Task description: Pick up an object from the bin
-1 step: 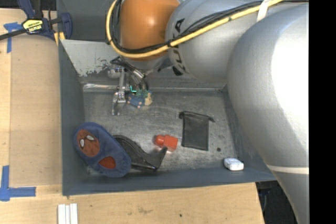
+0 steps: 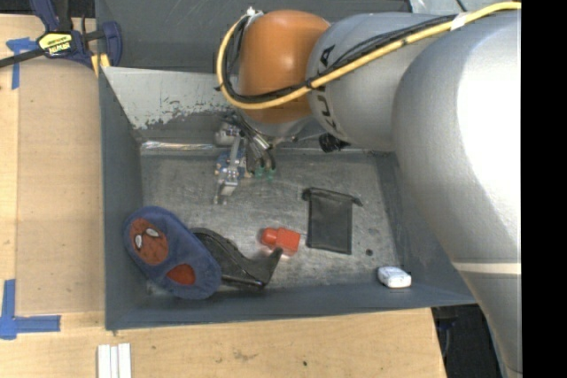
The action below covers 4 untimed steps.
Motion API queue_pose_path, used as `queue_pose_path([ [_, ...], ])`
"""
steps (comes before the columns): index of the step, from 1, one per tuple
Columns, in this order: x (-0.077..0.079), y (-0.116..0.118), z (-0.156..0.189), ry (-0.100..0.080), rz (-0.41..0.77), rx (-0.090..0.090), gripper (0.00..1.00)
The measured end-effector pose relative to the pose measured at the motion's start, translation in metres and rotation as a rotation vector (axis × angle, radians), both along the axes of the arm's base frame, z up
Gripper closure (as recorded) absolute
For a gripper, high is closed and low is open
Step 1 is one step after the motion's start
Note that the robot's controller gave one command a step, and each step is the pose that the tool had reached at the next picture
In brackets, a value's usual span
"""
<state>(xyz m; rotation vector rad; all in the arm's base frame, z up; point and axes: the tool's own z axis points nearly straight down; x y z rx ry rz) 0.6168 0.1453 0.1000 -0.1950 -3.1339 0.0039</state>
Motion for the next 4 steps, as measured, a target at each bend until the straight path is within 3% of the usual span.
queue_pose_path([
  [1, 0.001, 0.003, 0.002, -0.004, 0.001, 0.003, 1.00],
  [2, -0.035, -0.013, 0.254, -0.014, -0.033, 0.005, 1.00],
  [3, -0.034, -0.037, 0.131, 0.001, -0.371, 0.000, 1.00],
  [4, -0.048, -0.046, 0.023, 0.003, -0.564, -0.001, 1.00],
])
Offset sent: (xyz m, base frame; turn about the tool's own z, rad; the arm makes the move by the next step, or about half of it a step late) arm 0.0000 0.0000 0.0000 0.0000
